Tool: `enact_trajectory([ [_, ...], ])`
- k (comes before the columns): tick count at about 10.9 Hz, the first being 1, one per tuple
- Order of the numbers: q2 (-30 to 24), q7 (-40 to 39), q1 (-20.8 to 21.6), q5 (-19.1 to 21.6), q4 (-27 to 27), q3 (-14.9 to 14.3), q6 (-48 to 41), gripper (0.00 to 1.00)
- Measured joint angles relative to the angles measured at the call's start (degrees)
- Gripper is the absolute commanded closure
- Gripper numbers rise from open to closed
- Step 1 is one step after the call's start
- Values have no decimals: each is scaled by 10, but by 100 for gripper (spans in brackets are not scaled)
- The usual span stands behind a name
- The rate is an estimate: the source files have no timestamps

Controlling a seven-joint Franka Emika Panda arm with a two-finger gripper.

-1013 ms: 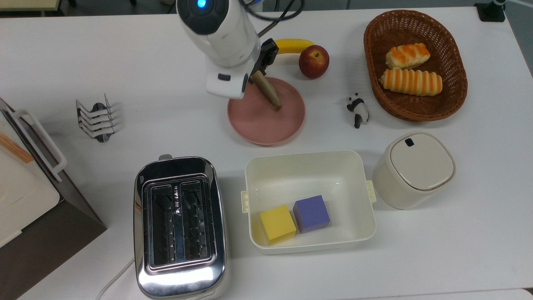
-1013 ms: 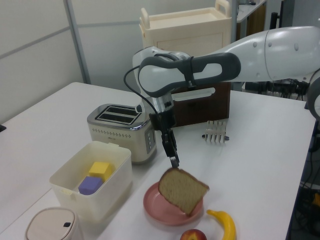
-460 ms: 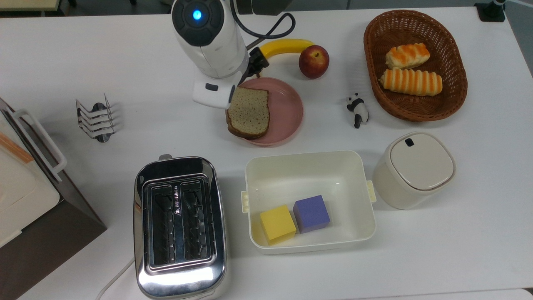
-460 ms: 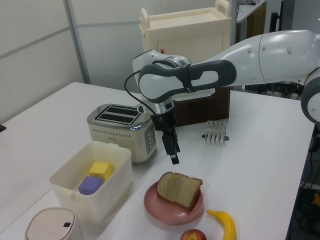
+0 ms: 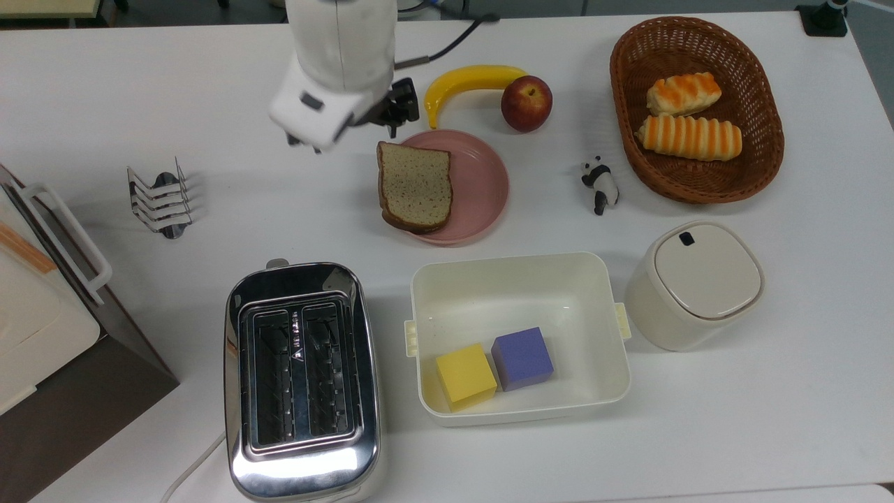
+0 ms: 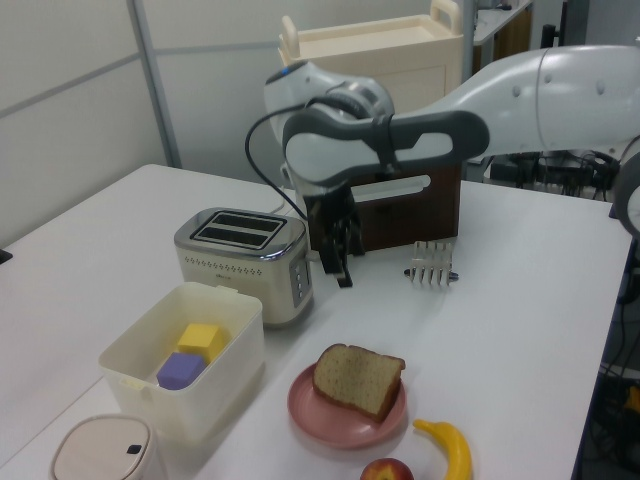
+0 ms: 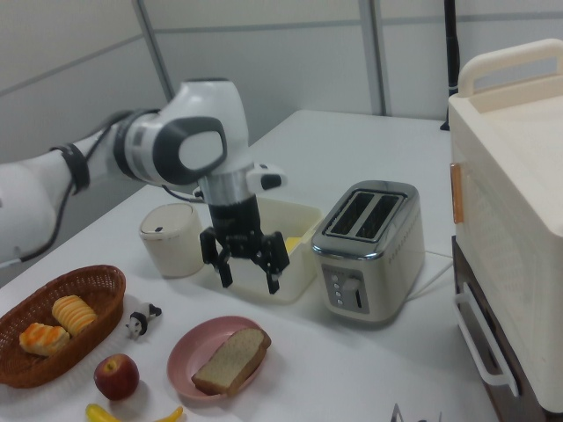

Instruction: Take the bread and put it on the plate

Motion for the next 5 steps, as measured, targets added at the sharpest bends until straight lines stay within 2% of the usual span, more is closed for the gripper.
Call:
enact_trajectory([
  [3, -60, 112, -18, -3, 2, -1, 0, 0],
  [5, -84, 144, -33, -3, 0, -1, 0, 0],
])
